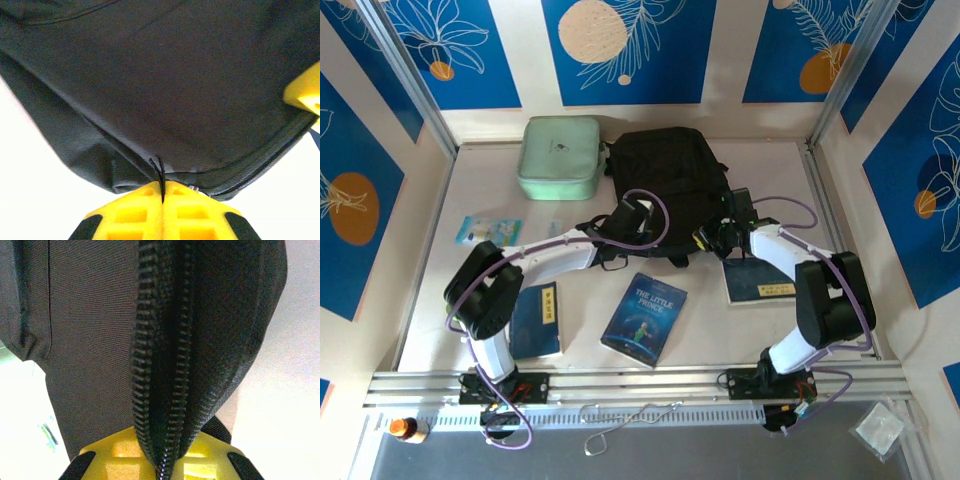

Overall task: Pack the student bag
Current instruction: Unzip the student bag at the top-center of the table.

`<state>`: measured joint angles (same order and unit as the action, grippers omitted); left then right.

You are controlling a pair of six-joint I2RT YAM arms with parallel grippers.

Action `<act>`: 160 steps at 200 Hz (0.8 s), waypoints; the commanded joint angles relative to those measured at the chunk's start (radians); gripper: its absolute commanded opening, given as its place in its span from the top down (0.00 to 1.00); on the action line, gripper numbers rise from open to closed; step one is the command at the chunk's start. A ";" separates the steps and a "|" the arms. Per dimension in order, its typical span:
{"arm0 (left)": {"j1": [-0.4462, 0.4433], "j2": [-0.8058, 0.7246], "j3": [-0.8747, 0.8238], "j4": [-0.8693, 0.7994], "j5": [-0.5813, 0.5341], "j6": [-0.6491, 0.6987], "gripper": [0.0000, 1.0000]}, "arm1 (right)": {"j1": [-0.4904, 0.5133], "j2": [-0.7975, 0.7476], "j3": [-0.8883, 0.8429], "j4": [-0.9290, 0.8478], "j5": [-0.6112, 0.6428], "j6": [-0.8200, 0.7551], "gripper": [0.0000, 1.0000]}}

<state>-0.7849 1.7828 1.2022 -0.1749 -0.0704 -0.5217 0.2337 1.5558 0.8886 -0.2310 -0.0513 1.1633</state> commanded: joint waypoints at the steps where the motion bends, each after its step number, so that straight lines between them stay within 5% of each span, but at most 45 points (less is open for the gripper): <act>1: 0.021 -0.013 -0.024 -0.101 -0.098 -0.028 1.00 | -0.016 -0.041 0.009 -0.048 0.089 -0.016 0.94; 160: 0.158 0.112 0.057 -0.084 -0.092 0.016 1.00 | -0.043 -0.109 -0.025 -0.067 0.088 -0.033 0.94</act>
<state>-0.6865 1.8595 1.2449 -0.1940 -0.0872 -0.5499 0.2291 1.4937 0.8837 -0.2668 -0.0292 1.1522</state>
